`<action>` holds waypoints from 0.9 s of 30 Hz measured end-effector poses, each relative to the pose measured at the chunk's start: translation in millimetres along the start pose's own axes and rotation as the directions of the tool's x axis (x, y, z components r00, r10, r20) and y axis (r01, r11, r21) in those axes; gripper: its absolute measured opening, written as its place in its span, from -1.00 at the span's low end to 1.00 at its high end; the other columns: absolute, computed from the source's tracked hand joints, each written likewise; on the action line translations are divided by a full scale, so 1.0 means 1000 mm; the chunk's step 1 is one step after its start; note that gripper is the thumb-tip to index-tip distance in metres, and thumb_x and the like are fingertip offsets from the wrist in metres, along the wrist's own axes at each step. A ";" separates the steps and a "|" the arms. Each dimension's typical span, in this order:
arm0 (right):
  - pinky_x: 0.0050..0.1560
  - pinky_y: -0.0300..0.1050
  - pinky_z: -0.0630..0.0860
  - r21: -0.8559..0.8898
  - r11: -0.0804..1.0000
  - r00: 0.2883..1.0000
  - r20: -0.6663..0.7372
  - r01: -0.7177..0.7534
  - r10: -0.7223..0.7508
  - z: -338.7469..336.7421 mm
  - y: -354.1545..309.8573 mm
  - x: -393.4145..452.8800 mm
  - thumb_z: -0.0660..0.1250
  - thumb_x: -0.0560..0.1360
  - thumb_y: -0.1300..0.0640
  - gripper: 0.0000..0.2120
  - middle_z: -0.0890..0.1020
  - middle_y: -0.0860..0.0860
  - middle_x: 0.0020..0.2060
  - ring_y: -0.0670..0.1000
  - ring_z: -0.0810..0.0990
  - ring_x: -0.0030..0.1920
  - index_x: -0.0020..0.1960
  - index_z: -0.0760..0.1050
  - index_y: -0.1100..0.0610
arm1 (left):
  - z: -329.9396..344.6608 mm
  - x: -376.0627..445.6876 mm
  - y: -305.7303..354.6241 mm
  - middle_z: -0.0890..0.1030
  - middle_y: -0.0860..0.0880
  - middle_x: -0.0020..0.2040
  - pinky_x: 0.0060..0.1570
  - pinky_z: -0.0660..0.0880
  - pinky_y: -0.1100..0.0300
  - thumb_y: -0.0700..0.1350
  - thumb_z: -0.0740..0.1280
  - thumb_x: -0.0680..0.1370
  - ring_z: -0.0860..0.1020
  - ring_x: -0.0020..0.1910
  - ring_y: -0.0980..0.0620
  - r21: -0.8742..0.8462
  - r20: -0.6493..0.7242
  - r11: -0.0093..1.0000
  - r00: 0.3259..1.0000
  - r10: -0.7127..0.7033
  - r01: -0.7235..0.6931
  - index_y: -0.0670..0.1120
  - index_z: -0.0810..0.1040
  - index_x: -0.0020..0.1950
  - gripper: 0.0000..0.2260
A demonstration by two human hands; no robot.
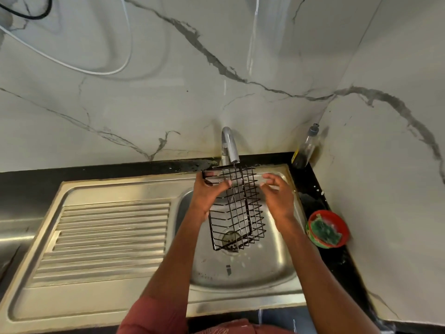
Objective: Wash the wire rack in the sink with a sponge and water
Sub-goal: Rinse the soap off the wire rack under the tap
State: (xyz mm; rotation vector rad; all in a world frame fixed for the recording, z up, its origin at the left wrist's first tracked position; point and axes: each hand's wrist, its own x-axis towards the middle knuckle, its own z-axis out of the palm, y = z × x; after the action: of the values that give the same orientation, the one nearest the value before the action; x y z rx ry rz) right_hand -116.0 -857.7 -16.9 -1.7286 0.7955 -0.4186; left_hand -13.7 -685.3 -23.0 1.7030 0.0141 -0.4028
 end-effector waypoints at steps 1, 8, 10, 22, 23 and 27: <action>0.04 -0.05 0.59 0.016 0.998 0.998 -0.005 -0.056 0.056 -0.002 0.006 0.005 0.43 0.55 0.07 -0.77 0.64 -0.02 0.17 0.01 0.64 0.13 0.19 0.59 -0.10 | -0.002 -0.004 -0.004 0.55 -0.03 0.16 0.19 0.49 0.09 -0.04 0.68 0.34 0.54 0.17 -0.02 0.004 0.010 1.000 1.000 -0.007 0.007 -0.04 0.45 0.30 -0.37; 0.14 0.12 0.48 0.069 0.881 0.847 0.320 -0.468 0.425 0.005 0.020 0.022 0.07 0.51 -0.52 -0.39 0.66 -0.06 0.15 0.06 0.58 0.17 0.29 0.54 -0.15 | -0.004 -0.012 -0.020 0.55 0.01 0.18 0.25 0.53 0.10 0.01 0.71 0.26 0.55 0.21 0.03 0.150 0.218 0.982 0.973 0.081 -0.116 0.02 0.40 0.26 -0.30; 0.12 0.15 0.50 0.065 0.867 0.828 0.339 -0.493 0.446 0.010 0.020 0.026 0.14 0.43 -0.57 -0.34 0.66 -0.02 0.14 0.09 0.57 0.17 0.29 0.54 -0.15 | -0.005 -0.011 -0.020 0.50 0.10 0.10 0.26 0.51 0.16 0.00 0.71 0.25 0.51 0.15 0.11 0.202 0.255 0.968 0.962 0.092 -0.146 0.06 0.38 0.25 -0.29; 0.23 0.20 0.47 0.236 0.854 0.832 0.448 -0.463 0.328 0.040 0.022 0.021 0.48 0.37 -0.33 -0.40 0.60 -0.03 0.26 0.05 0.51 0.34 0.33 0.50 -0.15 | -0.021 -0.022 -0.020 0.46 0.18 0.10 0.13 0.52 0.23 -0.05 0.71 0.27 0.49 0.12 0.23 0.311 0.207 0.888 0.936 0.284 -0.339 0.13 0.35 0.30 -0.26; 0.23 0.19 0.47 0.256 0.839 0.826 0.456 -0.480 0.332 0.041 0.024 0.018 0.47 0.40 -0.31 -0.44 0.60 -0.01 0.26 0.07 0.51 0.35 0.33 0.50 -0.13 | -0.021 -0.025 -0.020 0.47 0.19 0.13 0.14 0.53 0.22 -0.03 0.70 0.27 0.50 0.16 0.21 0.323 0.203 0.880 0.934 0.294 -0.347 0.15 0.35 0.32 -0.25; 0.12 0.12 0.52 0.329 0.789 0.817 0.463 -0.519 0.345 0.042 0.026 0.006 0.40 0.50 -0.25 -0.55 0.65 0.01 0.23 0.08 0.57 0.28 0.32 0.53 -0.09 | -0.019 -0.035 -0.019 0.48 0.23 0.15 0.14 0.52 0.20 0.00 0.67 0.28 0.50 0.19 0.21 0.371 0.205 0.848 0.924 0.323 -0.378 0.24 0.32 0.27 -0.28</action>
State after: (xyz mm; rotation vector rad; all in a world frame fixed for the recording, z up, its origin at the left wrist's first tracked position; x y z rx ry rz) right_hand -92.5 -836.3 -55.4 -1.0919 0.7208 0.0683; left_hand -46.5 -656.1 -29.4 2.0320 -0.5102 -0.2520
